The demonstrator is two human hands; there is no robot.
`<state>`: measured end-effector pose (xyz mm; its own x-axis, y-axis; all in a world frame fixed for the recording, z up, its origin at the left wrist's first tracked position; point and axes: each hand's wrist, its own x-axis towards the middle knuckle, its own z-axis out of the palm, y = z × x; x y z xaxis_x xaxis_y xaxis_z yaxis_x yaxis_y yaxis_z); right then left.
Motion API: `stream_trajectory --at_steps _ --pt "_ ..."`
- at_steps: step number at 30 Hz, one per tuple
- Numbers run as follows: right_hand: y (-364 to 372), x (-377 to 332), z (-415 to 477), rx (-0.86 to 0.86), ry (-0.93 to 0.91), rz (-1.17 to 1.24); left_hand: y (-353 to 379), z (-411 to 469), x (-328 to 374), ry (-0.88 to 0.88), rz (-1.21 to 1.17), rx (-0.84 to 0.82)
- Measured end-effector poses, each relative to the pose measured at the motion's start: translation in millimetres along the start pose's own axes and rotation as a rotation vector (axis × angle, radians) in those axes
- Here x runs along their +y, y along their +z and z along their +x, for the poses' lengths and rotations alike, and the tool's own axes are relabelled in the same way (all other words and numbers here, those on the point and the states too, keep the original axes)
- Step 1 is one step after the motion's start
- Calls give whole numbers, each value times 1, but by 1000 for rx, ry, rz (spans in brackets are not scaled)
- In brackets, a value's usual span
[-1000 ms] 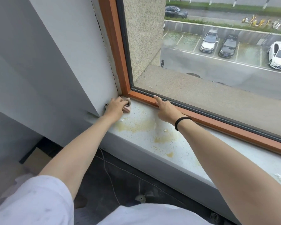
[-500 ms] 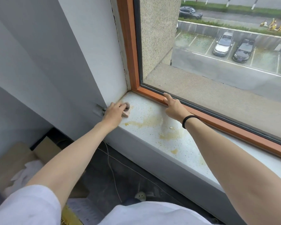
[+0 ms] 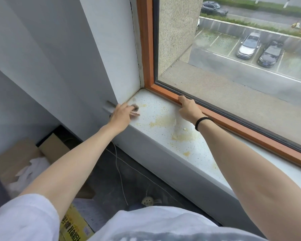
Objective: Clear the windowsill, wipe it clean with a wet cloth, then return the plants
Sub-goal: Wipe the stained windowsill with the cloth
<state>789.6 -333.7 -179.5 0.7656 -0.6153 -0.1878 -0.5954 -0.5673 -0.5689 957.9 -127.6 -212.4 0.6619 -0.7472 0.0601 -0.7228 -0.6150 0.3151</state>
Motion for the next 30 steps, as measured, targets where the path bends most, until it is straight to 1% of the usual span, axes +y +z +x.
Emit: stream_trajectory --at_steps 2,5,6,7,8,10,12,14,16,19,20,21,22,25,26,27,28,30 --pt "2 -1 0 10 -7 -26 9 -20 21 112 1 -43" --pt "2 -2 -1 19 -27 -54 14 -43 42 398 -69 -182" --pt "3 -1 -2 21 -37 -61 12 -42 41 466 -92 -215" --pt "3 -1 -1 26 -43 -71 9 -34 37 487 -102 -217" --pt "3 0 -1 29 -51 -81 5 -23 31 458 -101 -186" --pt "2 1 -1 32 -56 -81 -4 2 19 283 -99 -104" --pt "2 1 -1 29 -55 -70 -6 20 9 99 -64 -99" --pt "1 -1 -3 20 -51 -52 0 18 12 39 -22 -106" --pt "-4 -3 -5 11 -46 -28 8 3 26 116 -14 -128" --pt "-8 -5 -7 -4 -36 -30 10 -19 46 339 -186 -331" --pt "-9 -5 -7 -6 -33 -34 7 -18 47 377 -235 -363" --pt "-9 -5 -6 -5 -32 -37 4 -12 47 378 -251 -337" --pt "-9 -5 -6 -3 -33 -40 3 -2 44 340 -243 -273" --pt "-8 -6 -7 8 -29 -34 2 36 29 11 -169 -72" --pt "-7 -7 -7 4 -27 -35 3 40 27 -59 -130 -53" --pt "-8 -7 -8 -3 -25 -39 6 40 29 -65 -93 -58" --pt "-9 -8 -8 -14 -25 -40 10 36 33 -5 -69 -84" --pt "-12 -8 -7 -37 -26 -24 16 17 47 248 -91 -198"
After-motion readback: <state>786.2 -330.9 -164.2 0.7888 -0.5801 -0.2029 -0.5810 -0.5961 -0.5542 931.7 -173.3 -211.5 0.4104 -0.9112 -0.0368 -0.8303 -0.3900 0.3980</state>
